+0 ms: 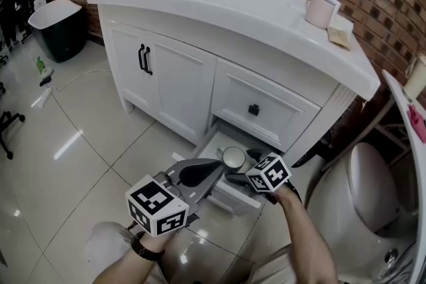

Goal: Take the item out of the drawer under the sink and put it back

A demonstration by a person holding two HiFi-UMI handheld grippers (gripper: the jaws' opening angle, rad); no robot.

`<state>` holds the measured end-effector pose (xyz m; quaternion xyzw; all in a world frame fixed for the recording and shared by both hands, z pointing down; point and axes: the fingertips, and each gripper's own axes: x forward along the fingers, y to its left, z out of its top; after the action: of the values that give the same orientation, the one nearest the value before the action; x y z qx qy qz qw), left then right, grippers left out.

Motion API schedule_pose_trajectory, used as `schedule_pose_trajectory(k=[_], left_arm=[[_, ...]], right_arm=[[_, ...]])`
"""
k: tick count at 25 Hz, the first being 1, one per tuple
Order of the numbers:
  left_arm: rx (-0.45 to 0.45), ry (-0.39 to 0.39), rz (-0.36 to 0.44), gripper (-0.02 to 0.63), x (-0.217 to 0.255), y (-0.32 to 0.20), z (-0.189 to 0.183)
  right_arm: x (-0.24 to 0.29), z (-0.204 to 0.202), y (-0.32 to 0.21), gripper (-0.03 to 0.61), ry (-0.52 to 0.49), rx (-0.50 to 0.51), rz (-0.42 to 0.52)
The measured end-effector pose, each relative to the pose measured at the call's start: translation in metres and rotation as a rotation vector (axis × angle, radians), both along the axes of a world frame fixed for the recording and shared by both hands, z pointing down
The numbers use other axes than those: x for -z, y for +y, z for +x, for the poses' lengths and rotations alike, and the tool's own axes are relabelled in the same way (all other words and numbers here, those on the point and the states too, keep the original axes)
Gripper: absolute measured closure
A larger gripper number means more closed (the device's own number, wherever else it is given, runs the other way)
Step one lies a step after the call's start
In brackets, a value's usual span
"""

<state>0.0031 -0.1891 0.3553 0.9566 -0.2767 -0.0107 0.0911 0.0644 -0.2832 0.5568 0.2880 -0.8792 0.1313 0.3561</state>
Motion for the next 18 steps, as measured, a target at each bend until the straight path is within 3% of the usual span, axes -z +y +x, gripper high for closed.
schedule_pose_trajectory(k=[4, 5, 9, 18], left_arm=[[0.009, 0.038, -0.012, 0.597, 0.006, -0.005, -0.003], [0.014, 0.048, -0.014, 0.597, 0.008, -0.006, -0.005], [0.013, 0.096, -0.044, 0.597, 0.011, -0.005, -0.014], [-0.027, 0.112, -0.115, 0.597, -0.001, 0.000, -0.013]], right_arm=[[-0.018, -0.011, -0.018, 0.113, 0.230, 0.017, 0.112], [-0.017, -0.012, -0.021, 0.161, 0.236, 0.008, 0.119], [0.003, -0.013, -0.027, 0.163, 0.153, -0.043, 0.140], [0.147, 0.017, 0.007, 0.164, -0.156, -0.215, 0.443]])
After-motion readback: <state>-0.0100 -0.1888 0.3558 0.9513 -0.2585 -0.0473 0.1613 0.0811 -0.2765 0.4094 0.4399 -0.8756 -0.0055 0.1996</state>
